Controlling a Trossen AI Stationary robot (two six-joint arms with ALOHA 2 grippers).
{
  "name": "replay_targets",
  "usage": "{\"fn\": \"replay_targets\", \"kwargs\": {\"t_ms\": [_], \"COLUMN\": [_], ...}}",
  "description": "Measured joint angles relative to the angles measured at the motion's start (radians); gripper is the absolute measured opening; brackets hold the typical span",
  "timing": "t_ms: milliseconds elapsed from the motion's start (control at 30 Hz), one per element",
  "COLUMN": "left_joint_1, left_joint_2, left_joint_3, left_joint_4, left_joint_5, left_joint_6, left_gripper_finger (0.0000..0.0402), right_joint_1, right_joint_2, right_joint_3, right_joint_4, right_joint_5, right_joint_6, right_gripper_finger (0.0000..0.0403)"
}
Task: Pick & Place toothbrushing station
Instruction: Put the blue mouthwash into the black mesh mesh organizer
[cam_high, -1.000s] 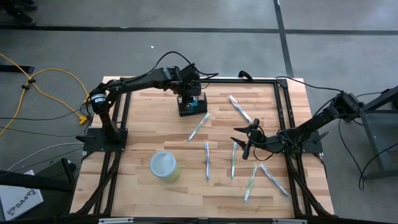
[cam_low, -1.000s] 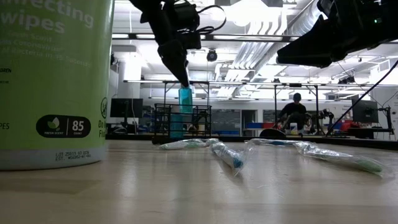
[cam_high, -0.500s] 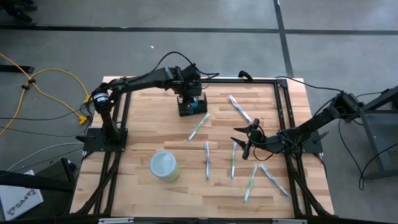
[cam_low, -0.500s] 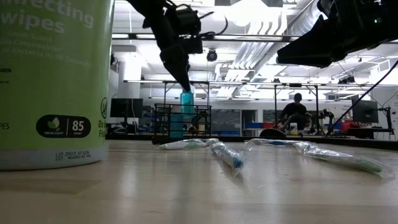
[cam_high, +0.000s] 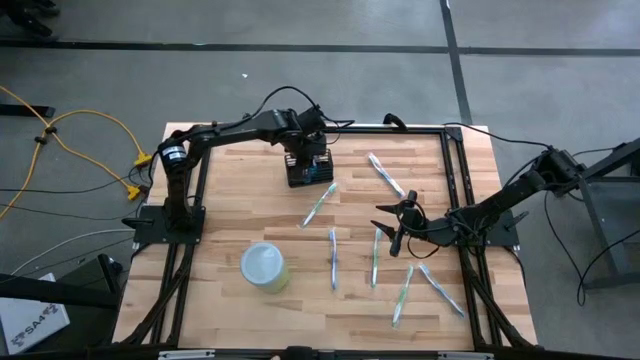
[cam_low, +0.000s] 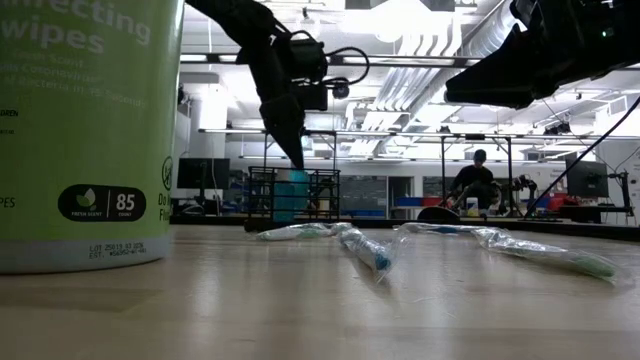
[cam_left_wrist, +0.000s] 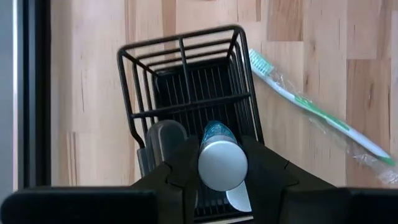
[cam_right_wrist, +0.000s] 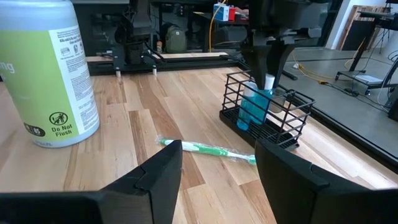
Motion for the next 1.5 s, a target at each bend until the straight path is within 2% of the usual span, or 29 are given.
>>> {"fn": "replay_targets", "kwargs": {"t_ms": [167, 1067, 1500], "left_joint_1": [0.000, -0.015, -0.018], "left_joint_2": [0.004, 0.004, 0.003], "left_joint_3": [0.000, 0.000, 0.000], "left_joint_4": [-0.001, 0.007, 0.033], "left_joint_5": [0.003, -0.008, -0.048], "left_joint_6": [-0.005, -0.007, 0.007], "left_gripper_finger": [0.0126, 0.0118, 0.0119], "right_joint_1": [0.000, 0.000, 0.000], "right_joint_2": [0.000, 0.000, 0.000], "right_joint_3": [0.000, 0.000, 0.000], "right_joint_4": [0.001, 0.001, 0.001], "right_joint_5": [0.000, 0.000, 0.000], "right_joint_6": [0.000, 0.000, 0.000], "right_gripper_finger": [0.0195, 0.0195, 0.0195]}}
